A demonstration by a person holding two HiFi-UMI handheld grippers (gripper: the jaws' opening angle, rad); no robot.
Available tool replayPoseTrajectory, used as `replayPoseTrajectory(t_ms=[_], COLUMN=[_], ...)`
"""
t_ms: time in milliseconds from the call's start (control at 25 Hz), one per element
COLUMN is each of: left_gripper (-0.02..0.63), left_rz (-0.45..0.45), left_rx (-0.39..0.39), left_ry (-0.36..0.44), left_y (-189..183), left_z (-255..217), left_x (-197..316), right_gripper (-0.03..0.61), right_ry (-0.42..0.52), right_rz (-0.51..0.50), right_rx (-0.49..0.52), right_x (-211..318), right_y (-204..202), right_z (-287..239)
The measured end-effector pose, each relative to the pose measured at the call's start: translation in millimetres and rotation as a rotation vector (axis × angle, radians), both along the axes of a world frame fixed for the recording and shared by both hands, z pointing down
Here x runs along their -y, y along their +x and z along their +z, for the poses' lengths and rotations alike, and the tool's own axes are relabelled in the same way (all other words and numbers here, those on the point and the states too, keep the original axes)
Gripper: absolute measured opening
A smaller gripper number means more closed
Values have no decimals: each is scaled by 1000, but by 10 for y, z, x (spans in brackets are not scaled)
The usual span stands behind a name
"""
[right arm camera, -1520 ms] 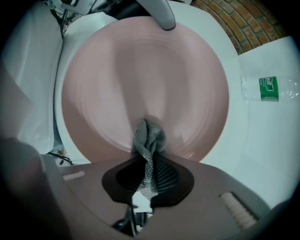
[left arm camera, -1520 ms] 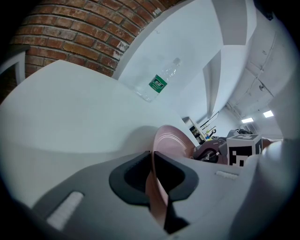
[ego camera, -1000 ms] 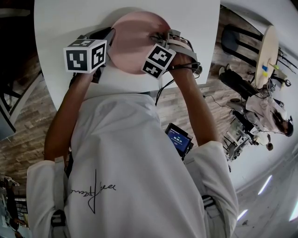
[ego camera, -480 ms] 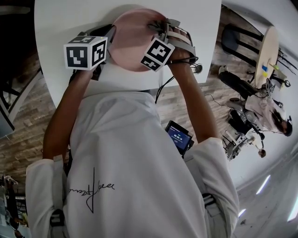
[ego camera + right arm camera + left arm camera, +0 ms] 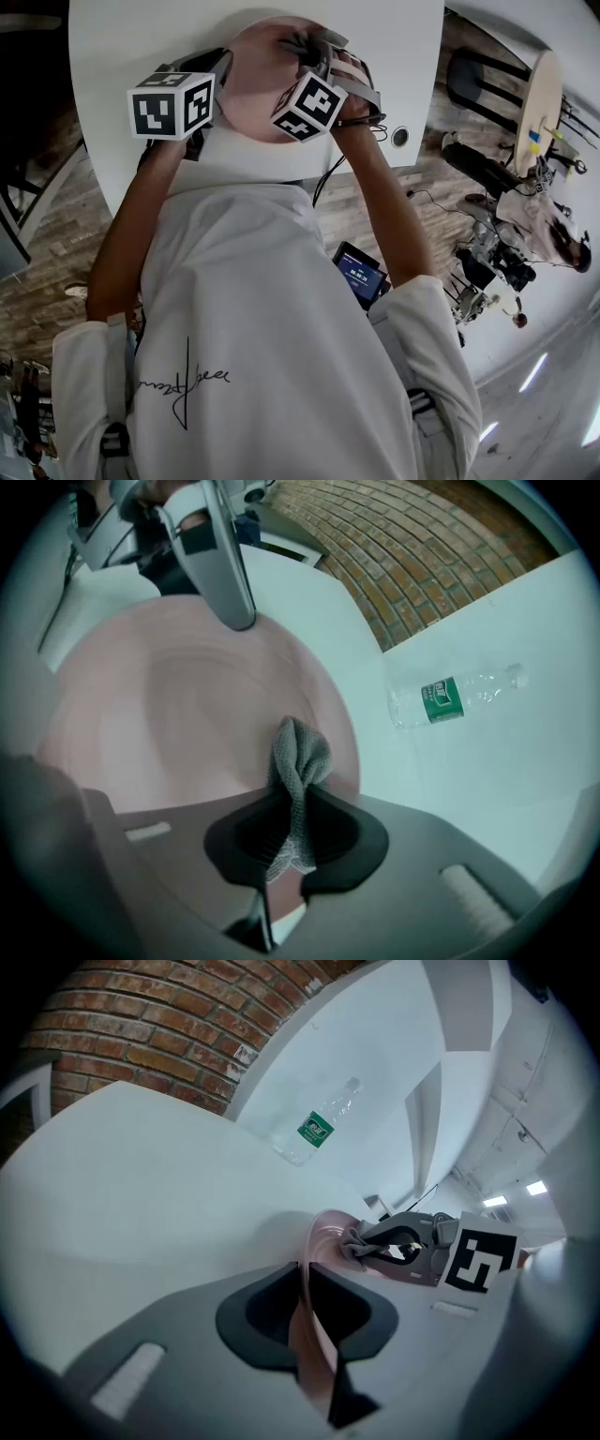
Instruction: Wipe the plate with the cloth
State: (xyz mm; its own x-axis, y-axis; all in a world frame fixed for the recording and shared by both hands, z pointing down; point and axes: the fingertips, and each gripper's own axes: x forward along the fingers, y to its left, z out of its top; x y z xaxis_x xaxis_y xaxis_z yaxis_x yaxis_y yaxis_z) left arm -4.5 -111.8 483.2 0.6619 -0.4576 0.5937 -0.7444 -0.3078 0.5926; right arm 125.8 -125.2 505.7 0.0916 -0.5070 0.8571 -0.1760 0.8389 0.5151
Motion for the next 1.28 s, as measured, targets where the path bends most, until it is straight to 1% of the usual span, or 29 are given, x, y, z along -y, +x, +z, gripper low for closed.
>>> replayPoseTrajectory(t_ms=[200,280,360,560,680,840,920,1000,1160,1280], left_gripper=[88,139,157,167,169,184,187,187,180,149], left_rz=[-1,-7,-13,-33,-46,-48,-45,-32,4,30], left_rx=[2,-8,-15,-11,-7,5,3,13,36,45], left_ry=[5,22,41,60,73,129,155,183,242,279], left_y=[16,11,-1,-60,-83,-107,-112,-97,18,107], left_z=[-12,-57,-111,-189,-229,-379,-485,-567,-621,-634], left_x=[1,31,61,86,86,128,187,229,230,216], right_gripper=[40,40,41,44,44,44,44,44,43,41], right_ry=[-50,-67,-80,-113,-161,-205,-225,-256,-324,-345], right_rz=[32,51,68,112,115,92,107,150,265,330], right_rx=[100,129,154,230,263,271,298,353,499,613], right_x=[-110,-145,-178,-249,-341,-478,-502,-530,-611,-640], right_y=[-138,-171,-190,-253,-311,-391,-434,-474,-532,-555], right_z=[-9,-13,-21,-72,-61,-51,-90,-132,-140,-164])
